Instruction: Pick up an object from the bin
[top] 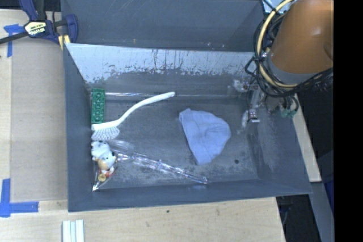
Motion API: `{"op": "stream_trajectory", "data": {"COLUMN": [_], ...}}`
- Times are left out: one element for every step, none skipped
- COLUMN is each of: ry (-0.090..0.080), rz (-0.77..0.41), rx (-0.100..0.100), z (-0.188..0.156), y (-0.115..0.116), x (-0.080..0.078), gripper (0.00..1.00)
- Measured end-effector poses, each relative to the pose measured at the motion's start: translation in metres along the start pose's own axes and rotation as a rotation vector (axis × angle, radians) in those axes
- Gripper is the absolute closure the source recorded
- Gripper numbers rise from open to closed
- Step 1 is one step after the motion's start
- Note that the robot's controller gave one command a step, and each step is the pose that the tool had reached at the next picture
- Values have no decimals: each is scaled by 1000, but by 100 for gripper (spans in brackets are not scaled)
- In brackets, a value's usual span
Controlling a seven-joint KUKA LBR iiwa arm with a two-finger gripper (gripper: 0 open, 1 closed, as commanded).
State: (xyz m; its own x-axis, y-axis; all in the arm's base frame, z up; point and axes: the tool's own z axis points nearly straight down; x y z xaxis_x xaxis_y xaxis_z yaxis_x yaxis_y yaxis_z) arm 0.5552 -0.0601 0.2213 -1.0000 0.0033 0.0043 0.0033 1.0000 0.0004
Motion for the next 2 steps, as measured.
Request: {"op": "stream_trajectory", "data": {"ry": [-8,-8], "rz": [-3,-571], "rx": [1,3], "z": [-4,47], "y": [0,5], "x": [-2,-18], "gripper": [0,0]}}
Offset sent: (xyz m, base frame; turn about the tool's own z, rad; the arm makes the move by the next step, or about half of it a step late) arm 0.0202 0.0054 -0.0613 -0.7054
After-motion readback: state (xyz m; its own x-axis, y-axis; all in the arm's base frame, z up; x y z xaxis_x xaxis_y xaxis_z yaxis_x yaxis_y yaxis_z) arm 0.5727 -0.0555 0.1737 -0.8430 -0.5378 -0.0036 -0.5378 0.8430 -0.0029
